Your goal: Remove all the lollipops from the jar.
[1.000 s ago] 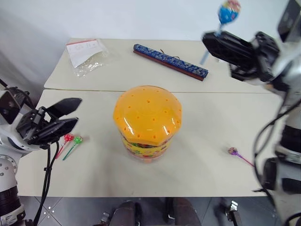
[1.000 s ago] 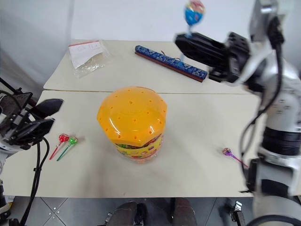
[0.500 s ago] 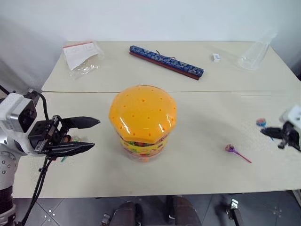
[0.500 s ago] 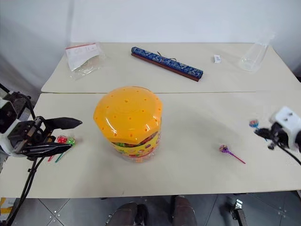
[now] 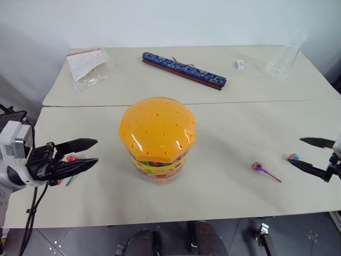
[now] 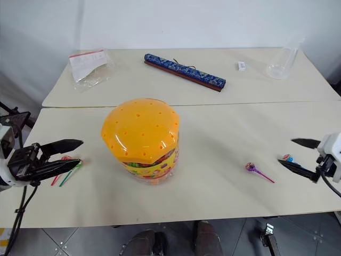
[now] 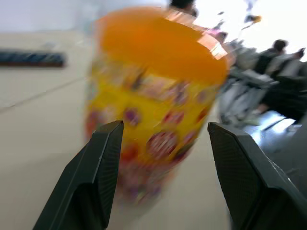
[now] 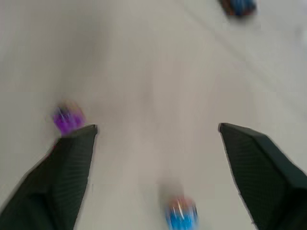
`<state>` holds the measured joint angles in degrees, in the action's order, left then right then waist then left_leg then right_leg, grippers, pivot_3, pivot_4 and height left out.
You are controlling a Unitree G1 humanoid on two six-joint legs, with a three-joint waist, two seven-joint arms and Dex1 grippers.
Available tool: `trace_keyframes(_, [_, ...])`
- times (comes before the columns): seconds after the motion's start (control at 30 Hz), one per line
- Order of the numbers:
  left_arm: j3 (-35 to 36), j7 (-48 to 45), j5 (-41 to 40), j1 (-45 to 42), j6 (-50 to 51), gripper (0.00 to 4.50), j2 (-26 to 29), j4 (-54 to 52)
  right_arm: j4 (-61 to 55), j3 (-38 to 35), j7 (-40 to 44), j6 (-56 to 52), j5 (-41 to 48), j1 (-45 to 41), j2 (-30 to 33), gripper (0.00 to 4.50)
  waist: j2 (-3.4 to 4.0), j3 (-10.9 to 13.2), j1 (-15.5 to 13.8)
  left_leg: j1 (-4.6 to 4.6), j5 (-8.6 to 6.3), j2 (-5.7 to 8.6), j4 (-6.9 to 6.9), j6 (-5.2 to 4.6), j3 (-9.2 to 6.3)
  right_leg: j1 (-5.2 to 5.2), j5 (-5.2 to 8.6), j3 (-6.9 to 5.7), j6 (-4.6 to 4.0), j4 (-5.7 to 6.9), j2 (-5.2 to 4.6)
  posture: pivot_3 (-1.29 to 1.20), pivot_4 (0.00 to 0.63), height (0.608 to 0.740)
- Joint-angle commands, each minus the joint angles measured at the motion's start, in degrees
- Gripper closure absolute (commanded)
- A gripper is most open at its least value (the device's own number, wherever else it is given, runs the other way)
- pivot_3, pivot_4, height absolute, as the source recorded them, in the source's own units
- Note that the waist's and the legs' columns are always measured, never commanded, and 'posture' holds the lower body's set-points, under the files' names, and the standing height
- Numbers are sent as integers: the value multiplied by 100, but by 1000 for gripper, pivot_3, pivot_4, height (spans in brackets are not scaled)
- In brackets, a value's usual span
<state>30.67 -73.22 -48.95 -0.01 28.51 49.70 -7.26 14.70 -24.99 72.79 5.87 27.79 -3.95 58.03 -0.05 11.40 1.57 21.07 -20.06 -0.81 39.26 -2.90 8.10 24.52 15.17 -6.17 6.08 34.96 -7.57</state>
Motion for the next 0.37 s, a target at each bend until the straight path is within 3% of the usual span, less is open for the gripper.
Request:
trace_keyframes(0.03, [-558,872,1456,-85,-1145,1530,-360,496,-1764,738,6,2,402,-274,-612,12,1,-7,-7,-1,-2,0,0,2,0,1,0,0,0,-4,-4,0,150,740])
trace_keyframes(0.13, [-755,1486,1772,-210,-1514,1530,-889,238,-2094,1324,-18,173,75,-431,-1057,12,-2,-9,-54,-3,-21,0,0,37,-3,2,-4,4,-6,-8,-10,0,150,740])
trace_keyframes(0.23, [-790,1697,1970,-48,-2189,1530,-1314,-205,-2034,1578,-291,215,-138,-493,-1408,12,-6,-10,-172,16,-18,1,1,12,-10,13,-9,-4,-1,10,-11,0,150,740])
trace_keyframes(0.37, [-786,2757,2256,146,-1913,1530,-1601,-946,-1953,1802,-726,331,-428,-403,-1915,12,-11,-13,-169,13,-34,2,2,1,-18,5,-10,-26,-1,4,-6,0,150,740])
